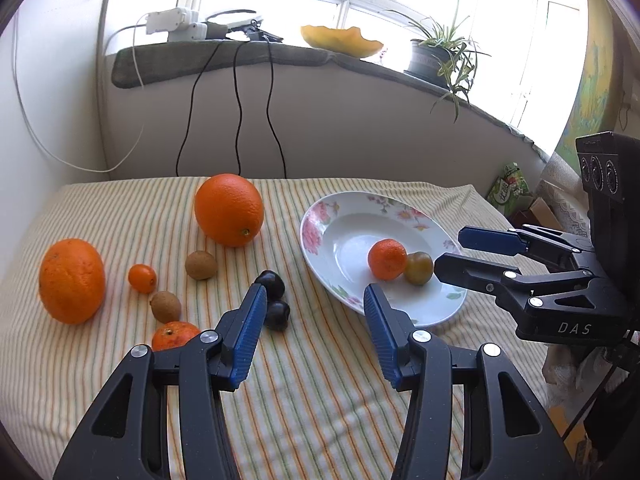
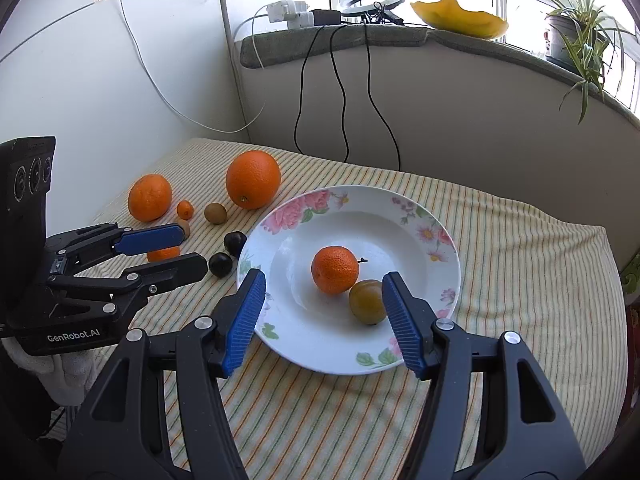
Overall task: Organize fruits
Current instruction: 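Grasp another tangerine with the left gripper while the right gripper grasps a brown kiwi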
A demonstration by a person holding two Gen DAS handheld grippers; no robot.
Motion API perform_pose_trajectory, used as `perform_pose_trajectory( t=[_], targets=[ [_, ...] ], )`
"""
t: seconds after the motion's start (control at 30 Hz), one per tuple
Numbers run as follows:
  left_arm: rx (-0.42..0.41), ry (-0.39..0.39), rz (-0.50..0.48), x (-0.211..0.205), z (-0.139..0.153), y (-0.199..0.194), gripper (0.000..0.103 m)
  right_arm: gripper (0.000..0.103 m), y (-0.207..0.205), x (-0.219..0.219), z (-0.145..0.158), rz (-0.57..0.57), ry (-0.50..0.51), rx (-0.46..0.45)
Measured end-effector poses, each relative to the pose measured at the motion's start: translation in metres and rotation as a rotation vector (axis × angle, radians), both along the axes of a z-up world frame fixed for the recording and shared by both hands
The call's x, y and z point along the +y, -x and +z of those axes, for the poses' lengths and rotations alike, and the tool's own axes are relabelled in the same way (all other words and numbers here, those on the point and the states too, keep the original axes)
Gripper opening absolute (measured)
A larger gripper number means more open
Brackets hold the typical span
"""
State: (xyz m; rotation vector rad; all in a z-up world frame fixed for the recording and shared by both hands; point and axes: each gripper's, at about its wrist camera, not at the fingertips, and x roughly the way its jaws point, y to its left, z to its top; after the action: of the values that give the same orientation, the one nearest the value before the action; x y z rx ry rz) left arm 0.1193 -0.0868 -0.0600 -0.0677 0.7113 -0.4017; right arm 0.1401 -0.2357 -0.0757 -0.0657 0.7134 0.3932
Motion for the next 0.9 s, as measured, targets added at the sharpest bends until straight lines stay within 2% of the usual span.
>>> perform_pose_trajectory(
  t=[0.6, 0.9],
  targets=[
    [0.042, -0.025, 0.139, 0.075, -0.018, 0.015, 0.050, 0.064, -0.009, 0.056, 0.006, 0.146, 0.020, 0.025],
    [0.070, -0.001, 0.139, 0.087, -0.028, 0.011, 0.050, 0.064, -0.031, 0.097, 0.008, 0.229, 0.005, 0.064]
  ],
)
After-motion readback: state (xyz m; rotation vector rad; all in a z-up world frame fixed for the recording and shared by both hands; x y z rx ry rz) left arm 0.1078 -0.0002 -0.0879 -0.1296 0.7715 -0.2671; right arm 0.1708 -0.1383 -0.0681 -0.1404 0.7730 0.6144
